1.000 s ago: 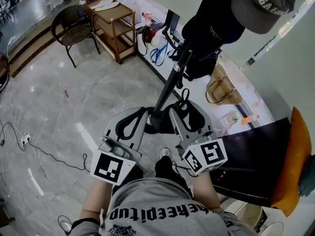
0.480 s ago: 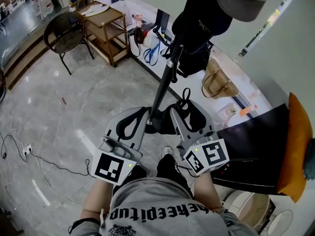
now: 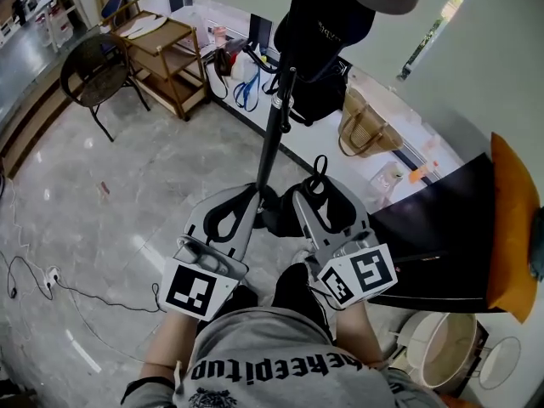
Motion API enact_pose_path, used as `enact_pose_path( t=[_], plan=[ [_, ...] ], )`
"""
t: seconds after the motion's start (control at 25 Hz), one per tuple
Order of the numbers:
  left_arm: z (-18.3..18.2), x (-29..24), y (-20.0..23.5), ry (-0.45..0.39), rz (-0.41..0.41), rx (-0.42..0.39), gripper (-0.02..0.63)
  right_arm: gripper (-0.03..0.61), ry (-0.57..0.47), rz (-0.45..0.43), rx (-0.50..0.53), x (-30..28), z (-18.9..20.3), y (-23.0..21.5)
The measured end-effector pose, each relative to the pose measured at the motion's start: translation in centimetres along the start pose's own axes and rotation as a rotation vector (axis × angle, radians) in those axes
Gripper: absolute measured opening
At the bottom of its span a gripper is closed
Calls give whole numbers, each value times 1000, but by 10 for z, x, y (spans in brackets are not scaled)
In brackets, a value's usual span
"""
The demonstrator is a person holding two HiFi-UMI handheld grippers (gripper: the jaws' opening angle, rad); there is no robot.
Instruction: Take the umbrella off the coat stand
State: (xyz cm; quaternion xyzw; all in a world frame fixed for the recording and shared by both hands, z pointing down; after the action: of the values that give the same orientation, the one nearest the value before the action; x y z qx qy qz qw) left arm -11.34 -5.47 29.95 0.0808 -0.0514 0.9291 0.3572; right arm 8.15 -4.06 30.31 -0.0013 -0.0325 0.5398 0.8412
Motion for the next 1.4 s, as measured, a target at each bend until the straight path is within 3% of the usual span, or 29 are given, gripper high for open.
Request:
enact_pose_path(
  t=[0.36,0.96,1.4],
  plan=[
    [8,-18,-8,13,41,16,17,199,4,28,-14,8,3,-13],
    [9,-30,5,13,-30,18,17,199,-24,18,-35,3,0,-25],
    [9,-27,7,14,-27,25,17,198,-21,34,-51,1,1,-24]
  ],
)
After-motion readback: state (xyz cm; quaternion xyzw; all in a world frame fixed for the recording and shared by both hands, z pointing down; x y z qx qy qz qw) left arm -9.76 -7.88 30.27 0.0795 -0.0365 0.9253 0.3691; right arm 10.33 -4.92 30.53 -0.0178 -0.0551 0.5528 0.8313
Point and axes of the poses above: the fingertips, and each gripper's own axes: x backward along the fingers, y to its left, z out of its underside, the point moved 9 cm from there along x, backward along the fingers, and after that the axes turned 5 degrees about -y, right-handed, at the moved point
